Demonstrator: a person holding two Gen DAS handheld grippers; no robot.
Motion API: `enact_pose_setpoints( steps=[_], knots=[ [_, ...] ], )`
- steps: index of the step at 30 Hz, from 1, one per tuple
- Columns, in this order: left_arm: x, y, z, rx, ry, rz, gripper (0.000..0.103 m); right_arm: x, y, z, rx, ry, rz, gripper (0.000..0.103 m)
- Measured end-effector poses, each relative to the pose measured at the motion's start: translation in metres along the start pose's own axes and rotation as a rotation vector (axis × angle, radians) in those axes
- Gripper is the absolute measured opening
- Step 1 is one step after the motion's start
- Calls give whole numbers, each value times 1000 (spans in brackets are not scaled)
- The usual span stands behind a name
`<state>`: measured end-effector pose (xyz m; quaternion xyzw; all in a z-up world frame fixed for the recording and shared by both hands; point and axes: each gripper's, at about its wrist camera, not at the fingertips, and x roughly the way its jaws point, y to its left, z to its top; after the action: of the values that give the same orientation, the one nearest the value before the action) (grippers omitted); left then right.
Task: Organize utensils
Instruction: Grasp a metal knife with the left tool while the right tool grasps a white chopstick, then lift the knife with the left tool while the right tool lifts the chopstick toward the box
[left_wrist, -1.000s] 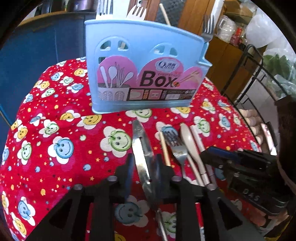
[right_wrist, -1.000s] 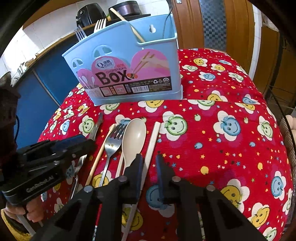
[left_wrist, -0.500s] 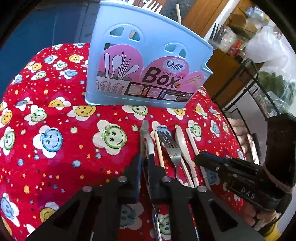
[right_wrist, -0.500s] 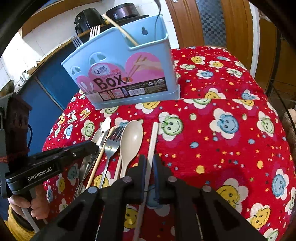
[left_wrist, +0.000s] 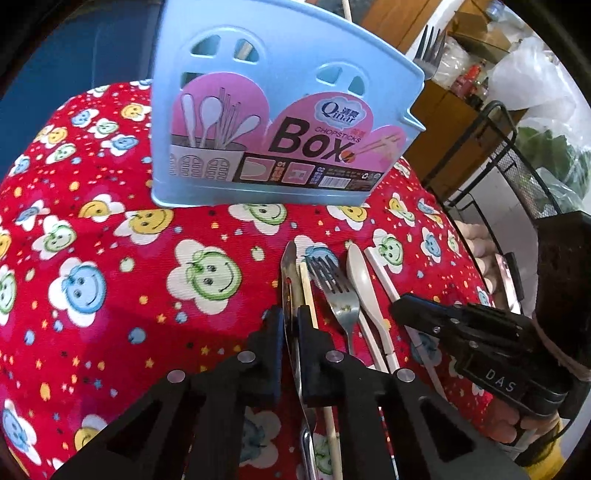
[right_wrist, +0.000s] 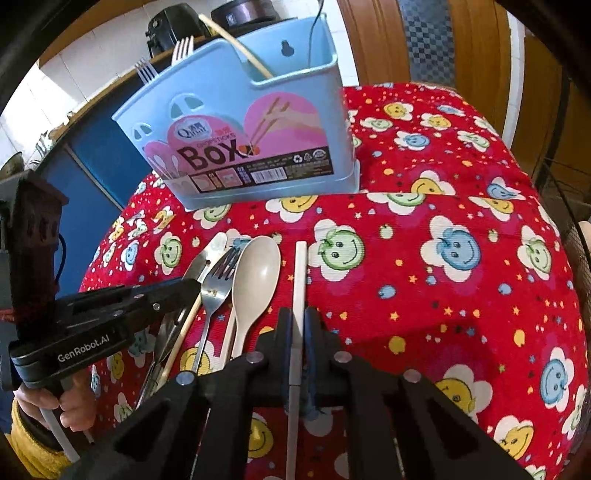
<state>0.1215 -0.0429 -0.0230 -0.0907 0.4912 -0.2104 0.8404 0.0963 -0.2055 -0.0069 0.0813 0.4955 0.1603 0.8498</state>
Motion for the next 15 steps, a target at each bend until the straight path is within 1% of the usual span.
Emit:
enact_pose_setpoints(
  steps=[3, 8, 15],
  knots=[
    [3, -4, 3, 15, 7, -3, 6, 3, 0, 5, -6, 20, 0, 9],
    [-1, -9, 2, 39, -15, 6, 4, 4, 4, 10, -35, 36, -16, 8],
    [-27, 0, 0, 13, -85, 3, 3, -16, 8, 8, -18, -33, 16, 8]
  ],
)
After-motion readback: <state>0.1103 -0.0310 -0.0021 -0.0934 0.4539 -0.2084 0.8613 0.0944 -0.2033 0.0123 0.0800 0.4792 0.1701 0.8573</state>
